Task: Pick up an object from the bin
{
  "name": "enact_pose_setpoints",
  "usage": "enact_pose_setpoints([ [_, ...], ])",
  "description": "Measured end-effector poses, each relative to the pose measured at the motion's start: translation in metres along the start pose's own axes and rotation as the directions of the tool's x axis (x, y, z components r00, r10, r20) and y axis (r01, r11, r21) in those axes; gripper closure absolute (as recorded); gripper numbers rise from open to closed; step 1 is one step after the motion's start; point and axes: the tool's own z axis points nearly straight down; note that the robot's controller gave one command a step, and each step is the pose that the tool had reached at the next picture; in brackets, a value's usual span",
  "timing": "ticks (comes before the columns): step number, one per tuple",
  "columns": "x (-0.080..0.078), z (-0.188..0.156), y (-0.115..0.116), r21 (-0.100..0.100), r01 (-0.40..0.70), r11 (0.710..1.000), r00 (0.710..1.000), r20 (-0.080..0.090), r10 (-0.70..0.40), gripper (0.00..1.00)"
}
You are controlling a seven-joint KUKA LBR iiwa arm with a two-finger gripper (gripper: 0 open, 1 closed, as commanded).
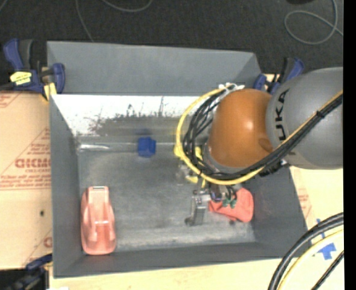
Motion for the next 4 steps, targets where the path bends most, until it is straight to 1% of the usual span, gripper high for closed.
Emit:
enact_pose_setpoints([
  [1, -0.002, -0.005, 0.0, 0.0, -0.001, 1.0, 1.0, 0.008, 0.001, 0.0],
  [2, -0.008, 0.06, -0.063, -0.001, -0.065, 0.998, 0.998, 0.01, 0.065, 0.0],
  [3, 0.004, 0.069, -0.084, 0.001, 0.029, 1.0, 1.0, 0.0, -0.029, 0.0],
  [4, 0.009, 0.057, -0.127, -0.003, 0.013, 1.0, 1.0, 0.01, -0.013, 0.0],
])
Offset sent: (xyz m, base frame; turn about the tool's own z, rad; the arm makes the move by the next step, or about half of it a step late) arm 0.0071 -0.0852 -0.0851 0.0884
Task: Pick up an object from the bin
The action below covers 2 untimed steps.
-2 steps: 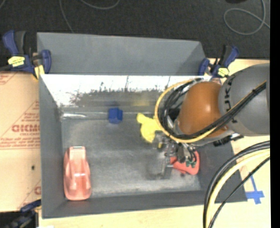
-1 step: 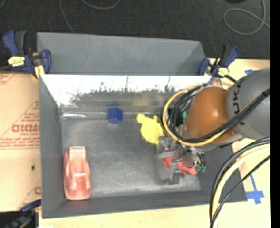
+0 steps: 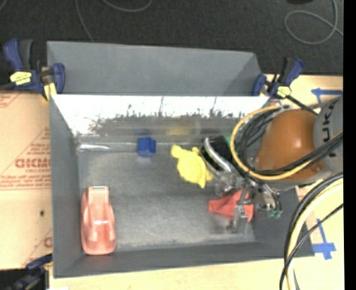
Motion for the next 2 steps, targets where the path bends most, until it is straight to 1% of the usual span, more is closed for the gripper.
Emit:
enact_pose_setpoints([
  [1, 0.0128, 0.0289, -0.043, 0.001, -0.034, 0.999, 0.999, -0.008, 0.034, 0.0],
  [2, 0.0093, 0.0276, -0.0404, -0.004, -0.234, 0.972, 0.972, 0.0, 0.234, 1.0],
])
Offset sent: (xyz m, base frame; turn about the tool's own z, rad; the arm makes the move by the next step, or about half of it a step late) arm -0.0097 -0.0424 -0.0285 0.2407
